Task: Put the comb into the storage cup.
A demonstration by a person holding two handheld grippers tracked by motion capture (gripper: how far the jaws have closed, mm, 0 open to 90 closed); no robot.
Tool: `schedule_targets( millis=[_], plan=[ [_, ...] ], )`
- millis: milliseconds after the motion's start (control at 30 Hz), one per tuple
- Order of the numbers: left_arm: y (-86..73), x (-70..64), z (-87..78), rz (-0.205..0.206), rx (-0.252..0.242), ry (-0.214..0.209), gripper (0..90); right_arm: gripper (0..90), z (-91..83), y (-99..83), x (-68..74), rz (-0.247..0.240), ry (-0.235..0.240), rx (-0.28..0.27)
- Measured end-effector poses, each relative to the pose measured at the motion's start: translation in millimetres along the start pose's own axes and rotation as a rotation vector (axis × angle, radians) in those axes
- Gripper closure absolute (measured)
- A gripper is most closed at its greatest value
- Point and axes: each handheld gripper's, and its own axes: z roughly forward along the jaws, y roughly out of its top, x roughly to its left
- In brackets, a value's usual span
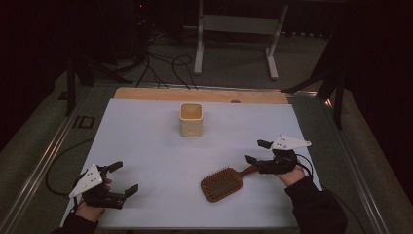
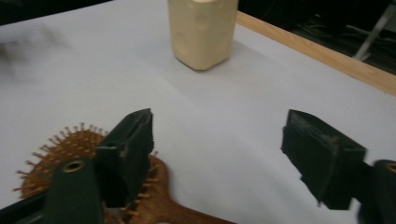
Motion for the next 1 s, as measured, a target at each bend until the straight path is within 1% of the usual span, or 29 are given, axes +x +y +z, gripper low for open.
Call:
schedule_targets(
  millis=[67,133,267,367,400,567,600,633,667,800,833,933,1000],
  plan=[
    [0.0,-0.1,0.1,0.001,0.001,0.001,0.0,29.3,2.6,-1.7,-4.0,0.007,-0.008,0.004],
    [0.0,0.0,0.2,0.001,0.002,-0.001,0.0,31.3,5.2,-4.2,-7.1,0.016,-0.017,0.016],
    [-0.3,0.1,0.5,-0.001,0.001,-0.002,0.0,34.1,10.1,-9.9,-11.7,0.032,-0.014,0.036],
    [-0.4,0.2,0.6,-0.003,0.001,-0.002,0.0,36.2,12.1,-12.6,-13.3,0.033,-0.013,0.048],
    [-0.6,0.4,0.8,-0.001,0.003,-0.002,0.0,38.0,14.2,-14.9,-14.5,0.040,-0.008,0.059],
    [-0.8,0.4,1.1,-0.001,0.007,-0.005,0.0,42.4,21.5,-18.6,-17.2,0.034,-0.010,0.096],
    [-0.8,0.5,1.1,-0.001,0.008,-0.005,0.0,45.2,23.1,-19.1,-17.8,0.032,-0.009,0.102],
    [-0.8,0.5,1.1,-0.001,0.008,-0.005,0.0,45.2,23.1,-19.1,-17.8,0.032,-0.009,0.102],
    [-0.9,0.4,1.1,-0.001,0.008,-0.006,0.0,51.4,26.7,-19.8,-18.2,0.029,-0.022,0.116],
    [-1.0,0.6,1.2,-0.002,0.009,-0.007,0.0,61.9,31.1,-20.8,-19.9,0.022,-0.038,0.133],
    [-1.0,0.6,1.2,-0.002,0.009,-0.007,0.0,61.9,31.1,-20.8,-19.9,0.022,-0.038,0.133],
    [-1.2,0.6,1.8,-0.003,0.012,-0.009,0.0,68.1,34.9,-21.3,-21.0,0.022,-0.063,0.153],
    [-1.4,0.4,2.0,-0.005,0.014,-0.011,0.0,69.7,35.8,-21.6,-21.6,0.018,-0.066,0.157]
  ],
)
